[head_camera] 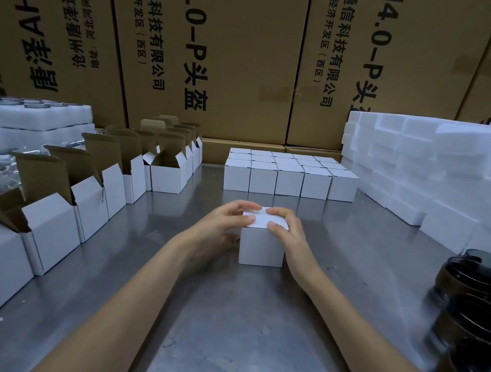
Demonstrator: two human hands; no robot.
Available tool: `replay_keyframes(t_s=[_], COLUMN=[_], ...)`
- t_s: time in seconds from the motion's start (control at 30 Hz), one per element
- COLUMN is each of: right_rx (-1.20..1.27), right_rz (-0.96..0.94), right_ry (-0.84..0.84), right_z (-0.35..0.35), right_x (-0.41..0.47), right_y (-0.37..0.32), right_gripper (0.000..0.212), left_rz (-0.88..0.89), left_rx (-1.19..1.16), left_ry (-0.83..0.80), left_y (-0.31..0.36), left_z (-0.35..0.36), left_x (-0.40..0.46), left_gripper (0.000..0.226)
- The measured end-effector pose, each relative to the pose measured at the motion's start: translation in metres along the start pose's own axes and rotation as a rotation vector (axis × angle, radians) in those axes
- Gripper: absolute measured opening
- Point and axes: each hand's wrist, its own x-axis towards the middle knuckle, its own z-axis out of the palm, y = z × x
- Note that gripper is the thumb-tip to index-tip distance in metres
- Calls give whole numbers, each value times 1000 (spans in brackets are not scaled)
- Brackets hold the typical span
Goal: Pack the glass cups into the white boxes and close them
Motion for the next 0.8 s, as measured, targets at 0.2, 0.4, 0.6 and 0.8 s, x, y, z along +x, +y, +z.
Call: replay_keyframes(t_s=[0.2, 0.4, 0.6, 0.8], right_rx=[-595, -703, -672, -631], right_rz=[-262, -36, 169, 230], right_ry=[312, 388, 661, 754], right_z=[7, -2, -61, -94], right_x=[-12, 11, 51, 94], right_y=[3, 17, 36, 55], right_gripper=[45, 53, 55, 52], left_rz=[23, -25, 26, 45], left_rx=[213, 169, 270, 427], left_ry=[51, 196, 415, 451], left_y=[-6, -12, -22, -29], left_z=[9, 3, -26, -43], left_x=[-1, 7, 25, 66], left_gripper=[50, 59, 42, 46])
